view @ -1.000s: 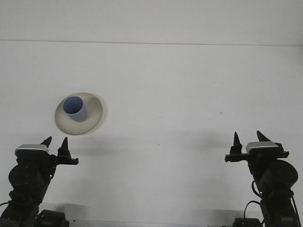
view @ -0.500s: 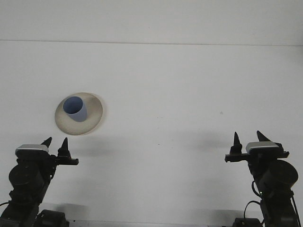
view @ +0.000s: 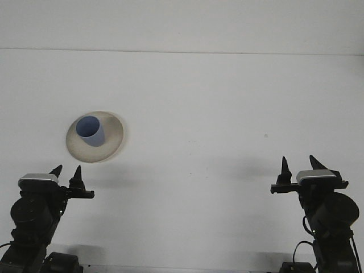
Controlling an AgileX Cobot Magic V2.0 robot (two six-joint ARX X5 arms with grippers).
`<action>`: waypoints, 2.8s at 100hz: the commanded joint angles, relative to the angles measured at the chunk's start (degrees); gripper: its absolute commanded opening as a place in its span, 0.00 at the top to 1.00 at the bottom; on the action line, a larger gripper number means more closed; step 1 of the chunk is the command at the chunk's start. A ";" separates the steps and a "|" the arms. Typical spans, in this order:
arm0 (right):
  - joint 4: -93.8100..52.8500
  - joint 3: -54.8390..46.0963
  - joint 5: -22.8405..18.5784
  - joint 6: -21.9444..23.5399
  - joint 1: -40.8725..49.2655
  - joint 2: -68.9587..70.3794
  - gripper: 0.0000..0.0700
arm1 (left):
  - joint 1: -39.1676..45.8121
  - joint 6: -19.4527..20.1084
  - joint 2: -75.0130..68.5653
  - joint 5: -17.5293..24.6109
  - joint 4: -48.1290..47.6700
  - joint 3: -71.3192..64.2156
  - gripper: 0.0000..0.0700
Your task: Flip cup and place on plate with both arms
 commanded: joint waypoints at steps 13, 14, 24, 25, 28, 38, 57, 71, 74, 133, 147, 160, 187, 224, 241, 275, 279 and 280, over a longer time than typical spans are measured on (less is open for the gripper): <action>1.53 0.31 0.17 0.02 0.04 0.07 0.59 | -0.15 0.87 0.00 -0.13 0.52 0.48 0.60; 1.53 0.31 0.17 0.02 0.04 0.07 0.62 | -0.15 0.87 0.00 -0.13 0.52 0.48 0.62; 1.53 0.31 0.15 0.02 0.04 0.07 0.87 | -0.15 0.87 0.00 -0.13 0.46 0.48 0.83; 1.53 0.31 0.17 0.02 0.04 0.07 0.89 | -0.15 0.87 0.00 -0.13 0.46 0.48 0.85; 1.53 0.31 0.17 0.02 0.04 0.07 0.94 | -0.15 0.87 0.00 -0.13 0.46 0.48 0.91; 1.53 0.31 0.17 0.02 0.04 0.07 0.99 | -0.15 0.90 0.00 -0.13 0.48 0.48 0.99; 1.53 0.31 0.15 0.04 0.04 0.07 0.99 | -0.15 0.87 0.00 -0.13 0.52 0.48 0.99; 1.55 0.31 0.15 0.02 0.04 0.07 0.99 | -0.15 0.90 0.00 -0.13 0.55 0.48 0.98; 1.55 0.31 0.15 0.02 0.04 0.07 0.99 | -0.15 0.90 0.00 -0.13 0.55 0.48 0.98; 1.55 0.31 0.15 0.04 0.04 0.07 0.99 | -0.15 0.90 0.00 -0.13 0.55 0.48 0.98; 1.55 0.31 0.15 0.02 0.04 0.07 0.99 | -0.15 0.90 0.00 -0.13 0.55 0.48 0.98; 1.55 0.31 0.15 0.02 0.04 0.07 0.99 | -0.15 0.96 0.00 -0.13 0.66 0.48 0.98; 1.55 0.31 0.15 0.02 0.04 0.07 0.99 | -0.13 1.14 -1.66 -0.15 11.89 -4.90 0.98; 1.55 0.31 0.15 0.02 0.04 0.07 0.99 | 0.94 1.36 -13.64 -0.15 30.71 -23.63 0.98; 1.55 0.31 0.15 0.02 0.04 0.07 0.99 | 2.45 1.33 -19.06 -0.15 31.93 -29.09 0.98; 1.57 0.31 0.15 0.02 0.04 0.07 0.99 | 4.11 1.27 -24.00 -0.13 35.23 -35.15 0.98; 1.60 0.31 0.15 0.02 0.04 0.07 0.99 | 4.11 1.14 -24.00 -0.13 35.82 -35.65 0.98; 1.57 0.31 0.15 0.02 0.04 0.07 0.99 | 4.11 1.09 -24.00 -0.13 36.13 -35.82 0.98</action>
